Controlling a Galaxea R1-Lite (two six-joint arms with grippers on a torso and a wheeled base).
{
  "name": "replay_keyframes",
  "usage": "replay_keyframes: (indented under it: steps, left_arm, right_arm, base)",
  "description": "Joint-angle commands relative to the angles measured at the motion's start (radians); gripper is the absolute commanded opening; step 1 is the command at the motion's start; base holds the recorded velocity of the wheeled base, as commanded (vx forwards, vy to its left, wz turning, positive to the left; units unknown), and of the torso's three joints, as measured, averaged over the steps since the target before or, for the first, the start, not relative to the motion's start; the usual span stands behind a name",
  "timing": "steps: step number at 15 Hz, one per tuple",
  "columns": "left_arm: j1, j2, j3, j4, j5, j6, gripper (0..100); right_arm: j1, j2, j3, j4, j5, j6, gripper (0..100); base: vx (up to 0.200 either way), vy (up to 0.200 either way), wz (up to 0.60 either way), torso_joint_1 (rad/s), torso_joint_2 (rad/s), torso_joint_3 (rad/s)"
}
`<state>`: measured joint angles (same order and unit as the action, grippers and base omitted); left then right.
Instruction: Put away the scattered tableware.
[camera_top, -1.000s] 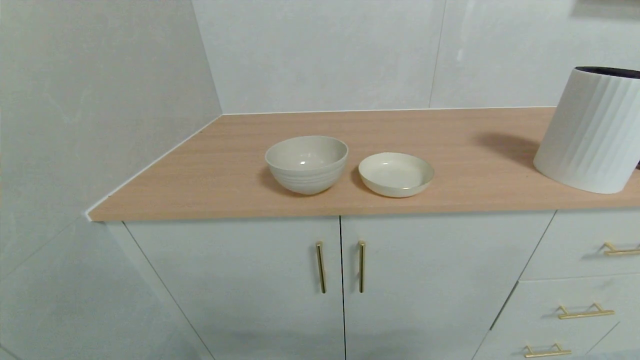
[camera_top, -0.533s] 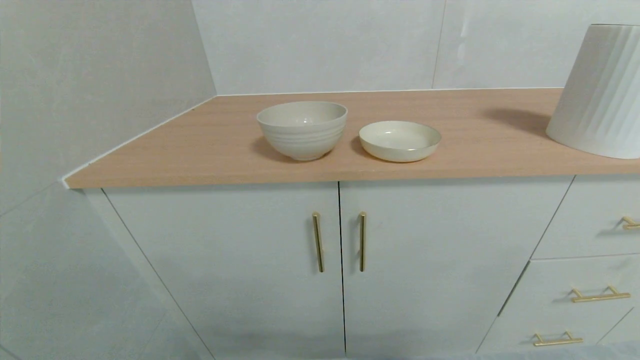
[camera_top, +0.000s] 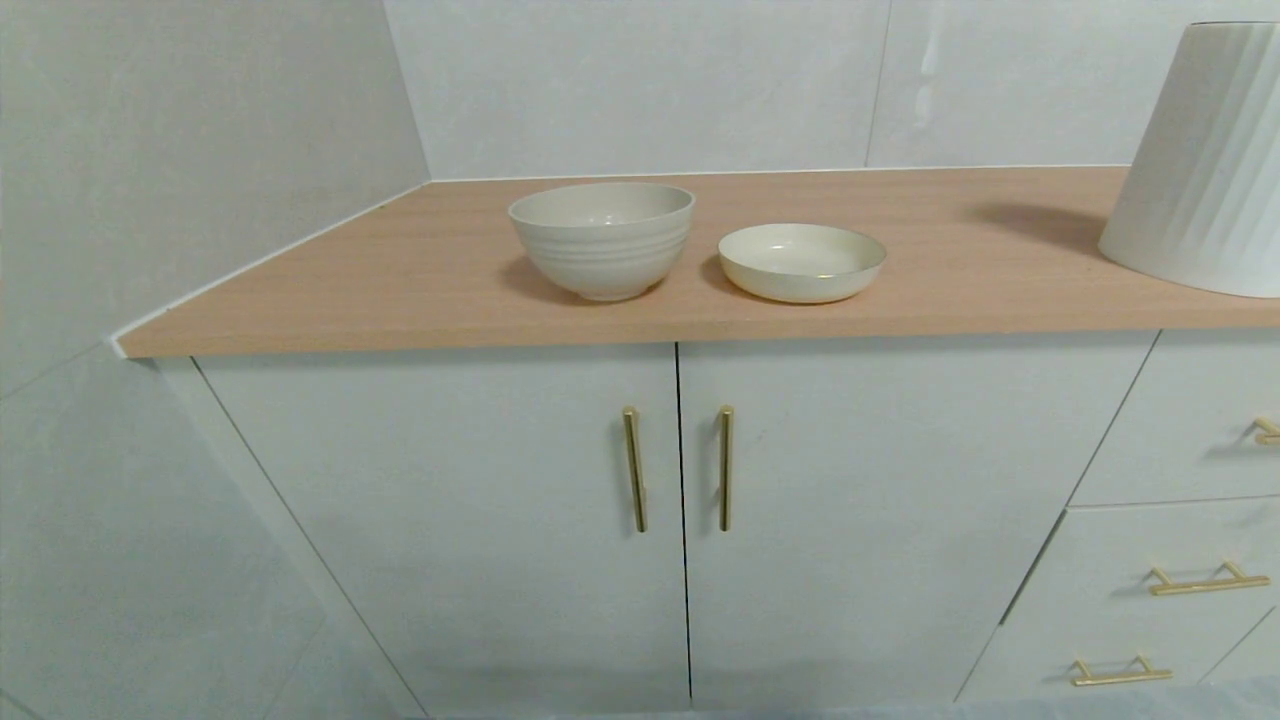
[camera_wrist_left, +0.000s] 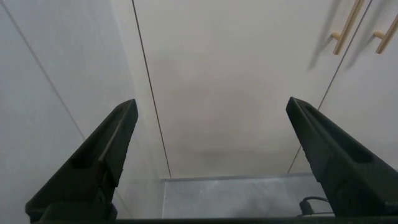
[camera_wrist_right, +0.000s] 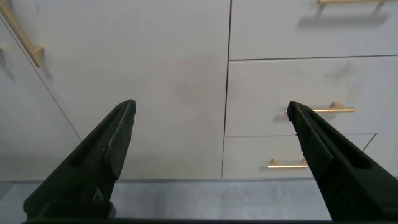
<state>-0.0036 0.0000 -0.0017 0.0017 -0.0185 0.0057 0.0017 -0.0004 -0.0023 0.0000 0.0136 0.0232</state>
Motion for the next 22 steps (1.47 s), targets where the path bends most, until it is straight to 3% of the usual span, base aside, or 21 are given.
replay_keyframes:
  steps: [1,7,10,15,16,18,20,22]
  left_arm:
    - [0.001,0.0,0.0,0.0,-0.001,0.0,100]
    - [0.001,0.0,0.0,0.0,0.0,0.0,100]
    - [0.001,0.0,0.0,0.0,-0.001,0.0,100]
    - [0.001,0.0,0.0,0.0,0.0,0.0,100]
    - [0.001,0.0,0.0,0.0,-0.001,-0.001,100]
    - [0.001,0.0,0.0,0.0,-0.001,-0.001,100]
    - [0.001,0.0,0.0,0.0,-0.001,-0.001,100]
    - [0.001,0.0,0.0,0.0,-0.001,-0.001,100]
  right_arm:
    - [0.0,0.0,0.001,0.0,0.0,0.0,100]
    - [0.0,0.0,-0.002,-0.002,0.043,-0.034,100]
    - [0.003,0.043,-0.153,0.003,0.195,-0.008,100]
    - [0.011,0.376,-0.234,0.041,0.322,-0.011,100]
    - [0.029,0.496,-0.255,0.04,0.394,-0.011,100]
    - [0.089,0.645,-0.283,0.04,0.414,-0.011,100]
    - [0.169,0.809,-0.318,-0.005,0.414,-0.008,100]
    - [0.215,0.973,-0.331,-0.149,0.414,-0.009,100]
  base:
    - [0.0,0.0,0.0,0.0,0.0,0.0]
    - [0.0,0.0,0.0,0.0,0.0,0.0]
    - [0.0,0.0,0.0,0.0,0.0,0.0]
    - [0.0,0.0,0.0,0.0,0.0,0.0]
    - [0.0,0.0,0.0,0.0,0.0,0.0]
    - [0.0,0.0,0.0,0.0,0.0,0.0]
    - [0.0,0.0,0.0,0.0,0.0,0.0]
    - [0.0,0.0,0.0,0.0,0.0,0.0]
